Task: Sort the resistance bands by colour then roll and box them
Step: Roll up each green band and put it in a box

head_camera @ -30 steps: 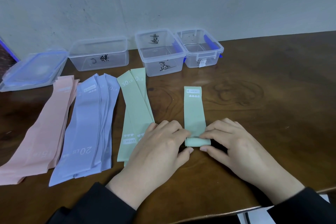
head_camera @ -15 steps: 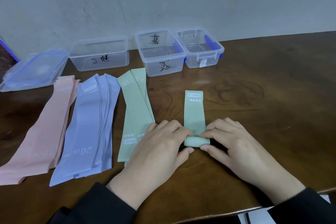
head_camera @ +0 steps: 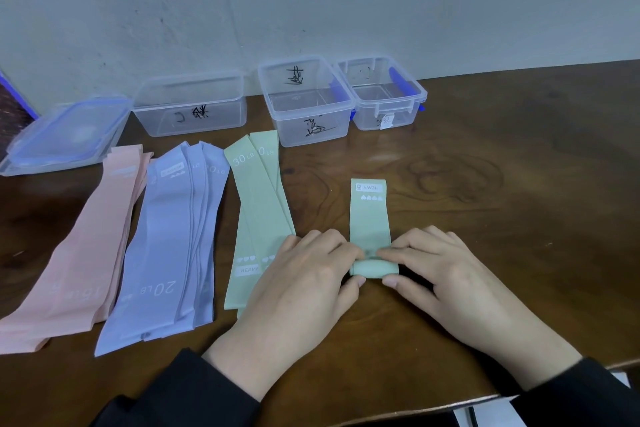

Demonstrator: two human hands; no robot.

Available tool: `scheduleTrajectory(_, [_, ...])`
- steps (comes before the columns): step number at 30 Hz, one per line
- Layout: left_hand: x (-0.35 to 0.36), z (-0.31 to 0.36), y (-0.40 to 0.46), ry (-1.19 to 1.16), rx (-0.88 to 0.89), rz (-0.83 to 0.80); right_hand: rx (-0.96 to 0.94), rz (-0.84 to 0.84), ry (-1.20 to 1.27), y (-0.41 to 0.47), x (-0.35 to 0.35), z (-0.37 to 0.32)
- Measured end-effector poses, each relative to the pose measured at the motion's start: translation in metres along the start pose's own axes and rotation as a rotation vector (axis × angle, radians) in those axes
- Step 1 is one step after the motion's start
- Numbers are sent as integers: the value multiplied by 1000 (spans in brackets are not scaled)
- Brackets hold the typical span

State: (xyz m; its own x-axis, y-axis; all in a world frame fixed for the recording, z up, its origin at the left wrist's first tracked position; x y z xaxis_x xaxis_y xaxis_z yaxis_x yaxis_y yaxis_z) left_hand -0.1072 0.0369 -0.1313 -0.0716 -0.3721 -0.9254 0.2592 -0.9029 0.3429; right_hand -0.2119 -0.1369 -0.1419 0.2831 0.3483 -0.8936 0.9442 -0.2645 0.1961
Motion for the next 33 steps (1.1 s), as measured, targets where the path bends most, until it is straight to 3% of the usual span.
scheduleTrajectory(33, [-2, 1, 0, -31, -15, 4, 40, -61, 38, 3, -1, 1])
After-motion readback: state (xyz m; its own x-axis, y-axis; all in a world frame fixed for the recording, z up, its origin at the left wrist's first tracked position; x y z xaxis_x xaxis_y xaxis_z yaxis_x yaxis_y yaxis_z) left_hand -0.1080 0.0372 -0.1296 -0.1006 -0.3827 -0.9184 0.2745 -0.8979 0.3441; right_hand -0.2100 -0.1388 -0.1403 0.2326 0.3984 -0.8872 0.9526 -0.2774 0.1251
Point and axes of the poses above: each hand's wrist, its own y-axis towards the middle knuckle, its own x-axis out of the palm, z = x × y, the point moved 3 cm from there along y, towards the middle knuckle, and after that the axes turned 14 degrees about x, right-handed, at the moved point
